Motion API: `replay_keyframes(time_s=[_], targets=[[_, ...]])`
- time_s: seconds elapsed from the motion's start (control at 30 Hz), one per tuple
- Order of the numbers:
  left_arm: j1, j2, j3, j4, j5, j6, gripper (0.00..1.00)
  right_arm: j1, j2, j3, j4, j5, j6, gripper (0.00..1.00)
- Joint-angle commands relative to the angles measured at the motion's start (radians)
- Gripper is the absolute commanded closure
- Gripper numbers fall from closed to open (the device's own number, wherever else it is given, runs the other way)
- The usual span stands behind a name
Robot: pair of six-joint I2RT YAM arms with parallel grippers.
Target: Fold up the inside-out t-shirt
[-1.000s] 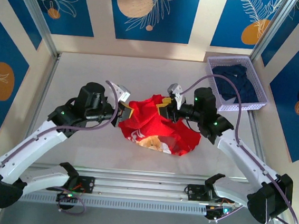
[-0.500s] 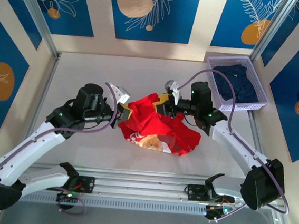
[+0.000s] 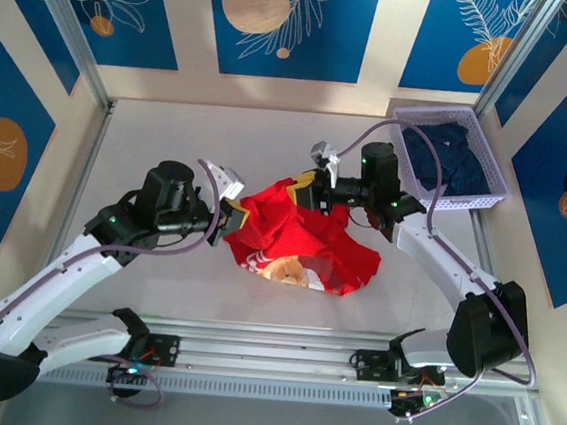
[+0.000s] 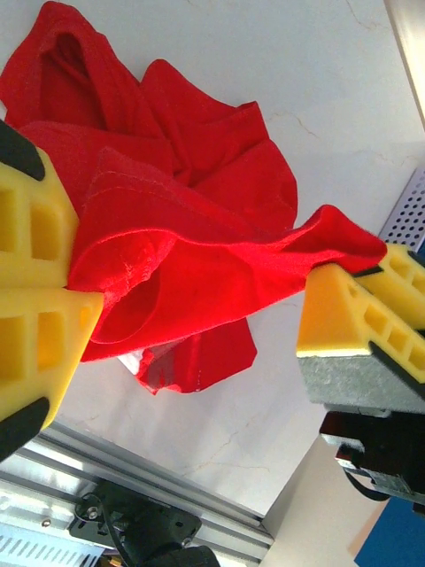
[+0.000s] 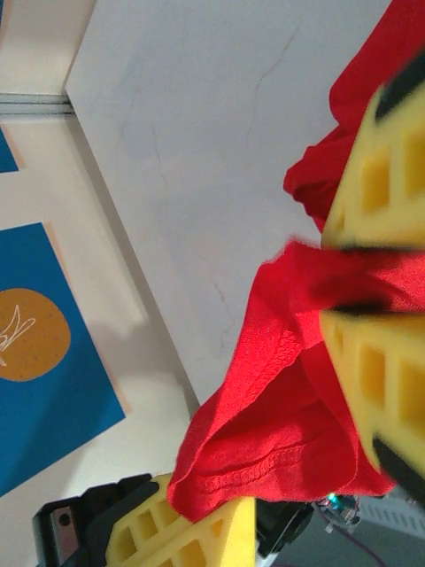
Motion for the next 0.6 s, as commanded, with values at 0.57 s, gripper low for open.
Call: replay_keyframes(time_s=[0.57], targets=[[0.015,0.003,-0.101,0.077,-0.179,-0.047,0.78,0.066,-0.219,0.138,-0.326,0.214,-0.01,1.0]])
